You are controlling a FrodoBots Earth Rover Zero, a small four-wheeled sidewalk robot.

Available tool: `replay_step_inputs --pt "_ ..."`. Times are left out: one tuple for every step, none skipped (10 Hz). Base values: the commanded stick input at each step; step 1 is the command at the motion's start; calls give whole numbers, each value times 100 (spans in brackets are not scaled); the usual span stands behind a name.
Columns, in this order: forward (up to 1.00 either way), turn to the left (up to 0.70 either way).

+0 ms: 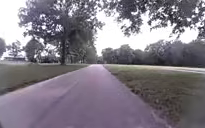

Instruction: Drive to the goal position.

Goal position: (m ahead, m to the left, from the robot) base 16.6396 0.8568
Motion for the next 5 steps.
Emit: replay_step_inputs --pt "70 0" --pt "70 1" --pt "70 1" --pt "70 0" --pt "70 0"
